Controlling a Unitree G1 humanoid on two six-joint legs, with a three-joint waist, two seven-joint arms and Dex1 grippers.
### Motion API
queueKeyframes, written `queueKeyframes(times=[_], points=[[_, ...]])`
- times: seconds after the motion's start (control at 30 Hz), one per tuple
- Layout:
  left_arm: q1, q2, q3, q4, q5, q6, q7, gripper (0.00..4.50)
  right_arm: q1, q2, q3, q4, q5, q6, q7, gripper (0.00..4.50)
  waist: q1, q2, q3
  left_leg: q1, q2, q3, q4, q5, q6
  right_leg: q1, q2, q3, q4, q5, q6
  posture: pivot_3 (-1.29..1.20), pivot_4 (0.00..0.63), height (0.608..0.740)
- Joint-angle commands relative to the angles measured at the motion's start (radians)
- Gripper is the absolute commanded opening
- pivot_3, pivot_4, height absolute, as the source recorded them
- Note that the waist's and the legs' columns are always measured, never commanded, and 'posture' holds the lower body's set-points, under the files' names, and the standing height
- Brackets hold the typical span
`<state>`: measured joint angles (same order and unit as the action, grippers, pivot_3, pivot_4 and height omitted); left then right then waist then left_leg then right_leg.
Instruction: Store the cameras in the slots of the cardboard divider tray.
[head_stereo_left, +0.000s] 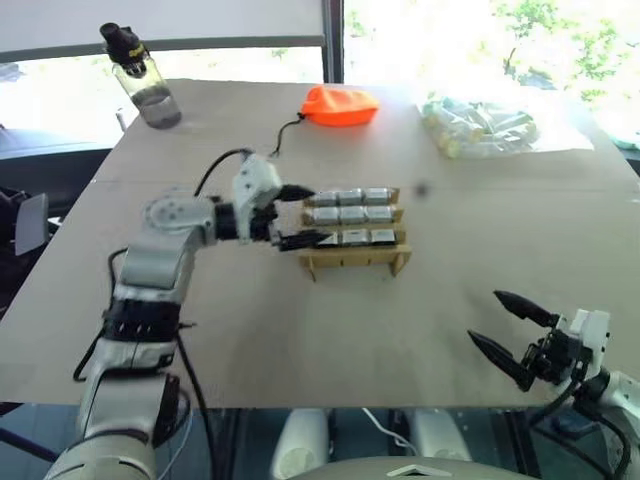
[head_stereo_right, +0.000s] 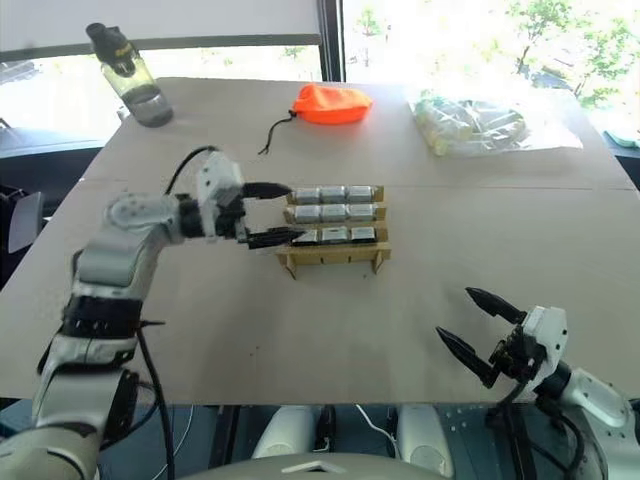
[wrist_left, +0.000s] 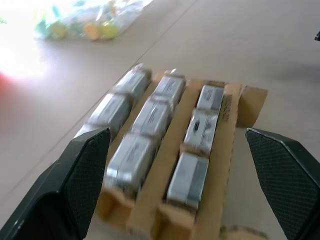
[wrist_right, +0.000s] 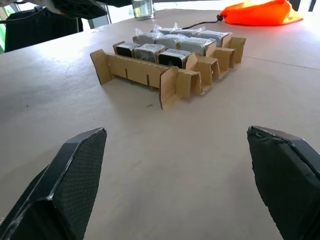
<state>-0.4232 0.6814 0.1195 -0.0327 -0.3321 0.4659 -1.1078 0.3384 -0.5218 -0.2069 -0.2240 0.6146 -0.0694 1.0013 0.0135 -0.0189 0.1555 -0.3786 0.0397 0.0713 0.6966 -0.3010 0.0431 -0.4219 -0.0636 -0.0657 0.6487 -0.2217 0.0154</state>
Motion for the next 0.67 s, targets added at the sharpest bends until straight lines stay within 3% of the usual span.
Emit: queueKeyframes(times=[0.03,0.27,0.4,0.67], points=[[0.165,0.045,0.1,-0.151,-0.031,0.013,0.046,4.47,-0.029,-0.041,-0.035,0.041,0.004,0.018,0.034,4.5,0.001,0.0,0.0,0.0,0.0,0.0,0.0,0.0,0.0,0.0,0.0,0.0,0.0,0.0,0.0,0.0,0.15,0.726],[0.461,-0.049,0.202,-0.256,-0.038,-0.069,0.19,4.47,-0.166,-0.124,-0.042,0.209,-0.012,0.049,0.126,4.5,0.002,0.0,0.0,0.0,0.0,0.0,0.0,-0.001,0.001,0.001,-0.002,-0.001,-0.001,0.0,0.0,0.0,0.15,0.726],[0.528,-0.099,0.194,-0.267,-0.028,-0.153,0.227,4.47,-0.28,-0.168,-0.037,0.345,-0.036,0.039,0.203,4.5,0.004,0.0,0.0,0.002,0.0,-0.001,0.0,-0.003,0.005,0.003,-0.002,-0.002,-0.001,0.0,-0.001,0.0,0.15,0.726],[0.58,-0.104,0.177,-0.266,-0.026,-0.229,0.244,4.47,-0.381,-0.201,-0.023,0.487,-0.099,-0.004,0.297,4.5,0.001,0.0,-0.001,0.002,0.0,-0.001,0.0,-0.003,0.006,0.003,-0.001,-0.002,-0.002,0.0,-0.001,0.0,0.15,0.726]])
